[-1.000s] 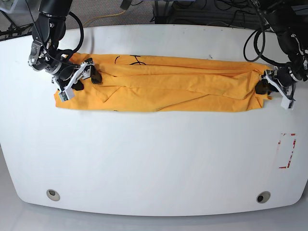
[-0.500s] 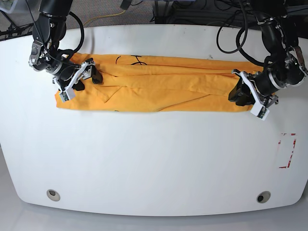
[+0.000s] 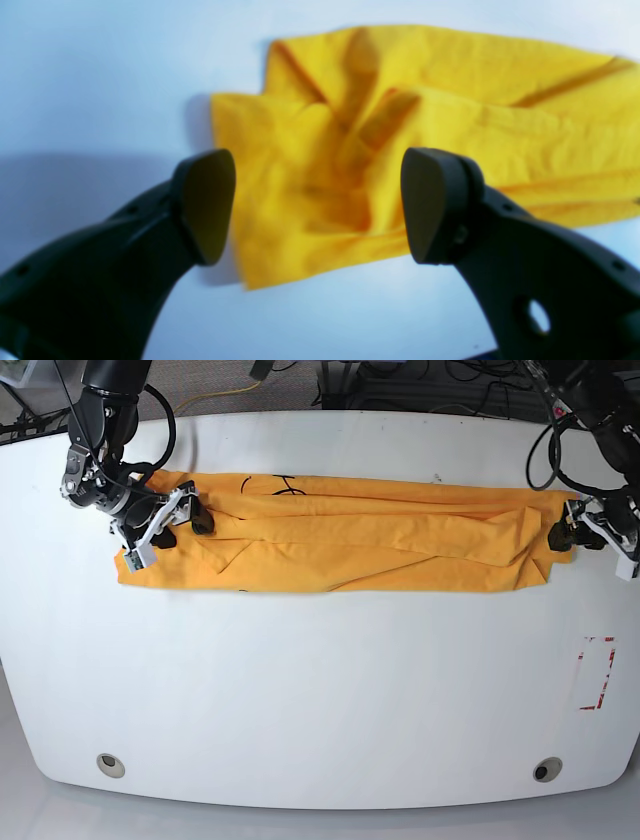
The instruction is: Fold the T-shirt properly
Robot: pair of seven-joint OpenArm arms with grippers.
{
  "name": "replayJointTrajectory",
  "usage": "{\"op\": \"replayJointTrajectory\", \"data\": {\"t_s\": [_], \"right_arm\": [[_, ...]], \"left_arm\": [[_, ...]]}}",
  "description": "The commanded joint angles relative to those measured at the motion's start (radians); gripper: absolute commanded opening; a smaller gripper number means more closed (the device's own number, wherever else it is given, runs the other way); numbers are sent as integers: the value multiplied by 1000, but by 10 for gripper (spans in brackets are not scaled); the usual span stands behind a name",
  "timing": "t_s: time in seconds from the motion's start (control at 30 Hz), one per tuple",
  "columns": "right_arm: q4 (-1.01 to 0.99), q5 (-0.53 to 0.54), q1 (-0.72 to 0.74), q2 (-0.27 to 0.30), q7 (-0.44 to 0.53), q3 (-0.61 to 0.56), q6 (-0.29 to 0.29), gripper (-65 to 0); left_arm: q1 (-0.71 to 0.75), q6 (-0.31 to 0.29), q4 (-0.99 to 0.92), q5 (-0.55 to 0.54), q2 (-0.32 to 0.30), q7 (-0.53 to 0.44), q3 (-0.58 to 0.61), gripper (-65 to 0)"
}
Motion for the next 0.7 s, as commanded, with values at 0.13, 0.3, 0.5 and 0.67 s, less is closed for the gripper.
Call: {"op": "replayJointTrajectory", "data": {"t_s": [0.13, 0.3, 0.5, 0.67], "right_arm": [[8, -16, 4, 10, -26, 0, -5, -184], [8, -16, 2, 10, -26, 0, -5, -184], [8, -16, 0, 10, -26, 0, -5, -184], [8, -14, 0, 10, -26, 0, -5, -184]], "left_arm": [[-27, -1, -150, -92, -92, -30, -6, -174], [-20, -1, -211, -90, -127, -104, 36, -174], [-20, -1, -269, -92, -139, -119, 80, -174], [-20, -1, -272, -92, -127, -119, 82, -236]]}}
